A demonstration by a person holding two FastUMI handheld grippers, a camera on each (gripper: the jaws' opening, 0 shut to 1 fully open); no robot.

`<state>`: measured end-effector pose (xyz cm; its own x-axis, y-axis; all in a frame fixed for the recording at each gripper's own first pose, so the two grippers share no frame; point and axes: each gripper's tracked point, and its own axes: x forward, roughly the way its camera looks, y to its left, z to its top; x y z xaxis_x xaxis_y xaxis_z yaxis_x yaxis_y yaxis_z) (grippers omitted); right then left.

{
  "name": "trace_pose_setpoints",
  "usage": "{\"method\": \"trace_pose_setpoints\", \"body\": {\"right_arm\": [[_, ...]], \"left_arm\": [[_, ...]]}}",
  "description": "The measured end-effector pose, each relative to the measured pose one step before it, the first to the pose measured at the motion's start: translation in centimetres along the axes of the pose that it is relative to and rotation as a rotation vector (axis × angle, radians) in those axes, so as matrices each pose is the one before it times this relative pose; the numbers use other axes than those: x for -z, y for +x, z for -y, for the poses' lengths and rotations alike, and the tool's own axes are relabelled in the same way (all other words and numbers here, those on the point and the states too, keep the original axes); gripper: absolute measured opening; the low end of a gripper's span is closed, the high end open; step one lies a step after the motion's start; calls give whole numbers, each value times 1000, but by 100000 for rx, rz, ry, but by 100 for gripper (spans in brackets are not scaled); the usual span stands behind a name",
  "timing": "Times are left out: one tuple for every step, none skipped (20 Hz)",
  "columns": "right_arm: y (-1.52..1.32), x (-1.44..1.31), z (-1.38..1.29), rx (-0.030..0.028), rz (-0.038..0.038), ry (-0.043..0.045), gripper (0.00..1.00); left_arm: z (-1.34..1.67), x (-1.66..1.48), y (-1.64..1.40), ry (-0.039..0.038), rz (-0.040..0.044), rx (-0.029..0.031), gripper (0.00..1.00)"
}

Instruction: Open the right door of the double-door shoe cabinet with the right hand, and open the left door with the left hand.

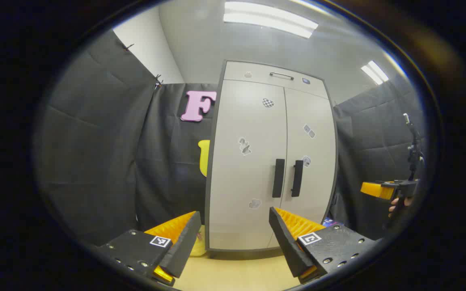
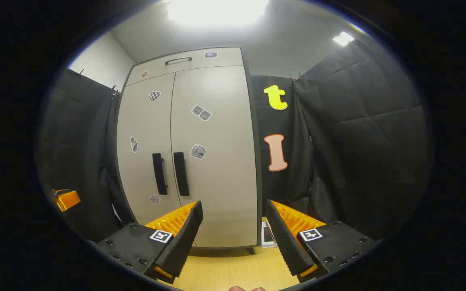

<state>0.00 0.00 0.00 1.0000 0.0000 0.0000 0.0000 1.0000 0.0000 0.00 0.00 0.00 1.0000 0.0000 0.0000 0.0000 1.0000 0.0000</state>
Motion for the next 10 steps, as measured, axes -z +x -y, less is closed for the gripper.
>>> {"method": "trace_pose_setpoints", "body": {"right_arm": [[109,-104,-209,-535,-54,376,98],[124,-136,-133,-296,73,320,98],[80,-117,-152,-238,161,185,98],[60,-155,-115,-292,362,13,98],[48,-199,-140,-207,239,-170,98],[145,-80,-58,-318,104,-226,98],[48,-244,-160,-337,344,-294,92],[80,-140,-78,-238,344,-321,92],[91,-228,-77,-186,177,-217,98],[11,-187,-172,-304,206,34,98]], "left_arm": [[-12,51,80,-146,-132,-14,100],[-50,162,27,-418,-4,-13,100],[-52,-6,55,-393,-63,81,100],[-75,71,-120,-141,-35,-19,98],[-60,32,81,-29,-107,-166,100],[24,29,138,-8,-14,-6,100],[-13,-64,84,68,63,26,100],[-18,-55,-18,116,227,-73,100],[-17,-6,57,0,84,-93,100],[37,95,32,-30,71,-62,100]]}}
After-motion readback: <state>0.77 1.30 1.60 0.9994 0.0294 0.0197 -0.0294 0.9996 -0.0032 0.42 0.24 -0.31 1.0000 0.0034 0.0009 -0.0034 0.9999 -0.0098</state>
